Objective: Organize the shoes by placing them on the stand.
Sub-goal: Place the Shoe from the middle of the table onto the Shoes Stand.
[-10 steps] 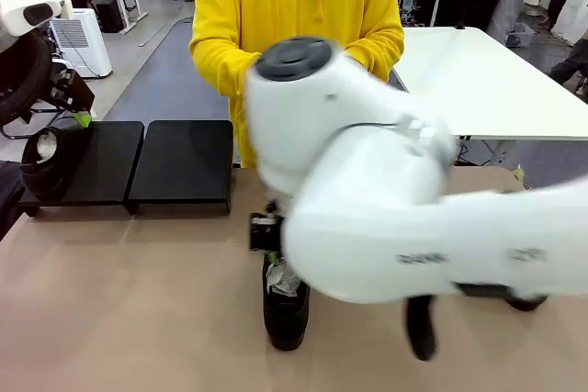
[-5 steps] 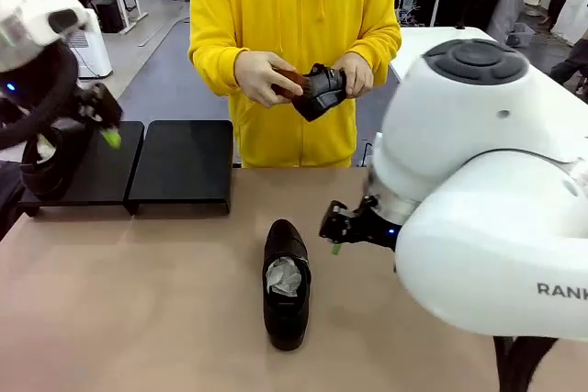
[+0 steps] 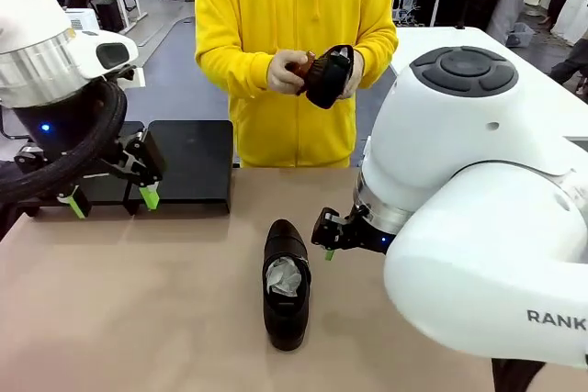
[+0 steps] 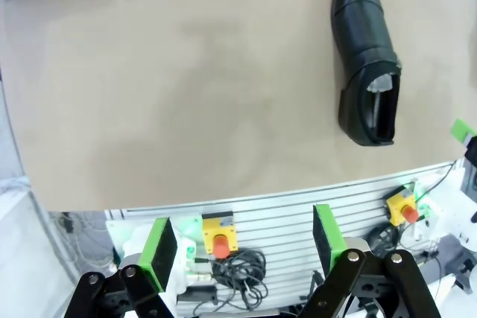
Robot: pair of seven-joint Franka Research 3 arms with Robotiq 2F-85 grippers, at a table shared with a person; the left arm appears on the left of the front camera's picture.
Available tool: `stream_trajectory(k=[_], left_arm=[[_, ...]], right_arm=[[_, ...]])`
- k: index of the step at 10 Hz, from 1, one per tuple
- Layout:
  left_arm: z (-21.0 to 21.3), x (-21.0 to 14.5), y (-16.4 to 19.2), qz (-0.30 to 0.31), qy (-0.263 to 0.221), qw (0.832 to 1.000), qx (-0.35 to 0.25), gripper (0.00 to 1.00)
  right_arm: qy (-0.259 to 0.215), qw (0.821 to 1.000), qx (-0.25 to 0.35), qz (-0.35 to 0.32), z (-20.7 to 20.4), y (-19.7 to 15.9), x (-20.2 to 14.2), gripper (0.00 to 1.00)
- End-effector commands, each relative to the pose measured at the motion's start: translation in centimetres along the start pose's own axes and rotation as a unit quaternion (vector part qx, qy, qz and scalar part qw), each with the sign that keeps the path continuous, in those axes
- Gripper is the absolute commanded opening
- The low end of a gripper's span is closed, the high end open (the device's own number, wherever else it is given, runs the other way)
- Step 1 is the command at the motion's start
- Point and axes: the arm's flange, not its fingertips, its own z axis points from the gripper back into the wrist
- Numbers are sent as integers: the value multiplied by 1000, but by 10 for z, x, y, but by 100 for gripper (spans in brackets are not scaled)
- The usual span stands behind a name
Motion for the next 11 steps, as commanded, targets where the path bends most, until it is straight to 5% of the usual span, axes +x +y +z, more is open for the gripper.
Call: stream_trajectory(k=[1, 4, 6, 7, 11], left_arm=[[1, -4, -2, -1, 4, 1000, 0, 95], [-61, -33, -27, 81, 43, 996, -24, 95], [-108, -48, -60, 82, 87, 993, -23, 95], [-130, -49, -74, 85, 81, 993, -18, 95], [-161, -39, -119, 43, 1, 999, -24, 95]], right_arm=[[12, 999, -33, 4, -7, 1, 9, 100], [-10, 994, -48, -101, 19, -54, 27, 100], [-4, 988, -33, -153, 25, -71, 31, 100], [-5, 995, -48, -93, 14, -54, 36, 100], [-5, 995, -48, -93, 14, -54, 36, 100]])
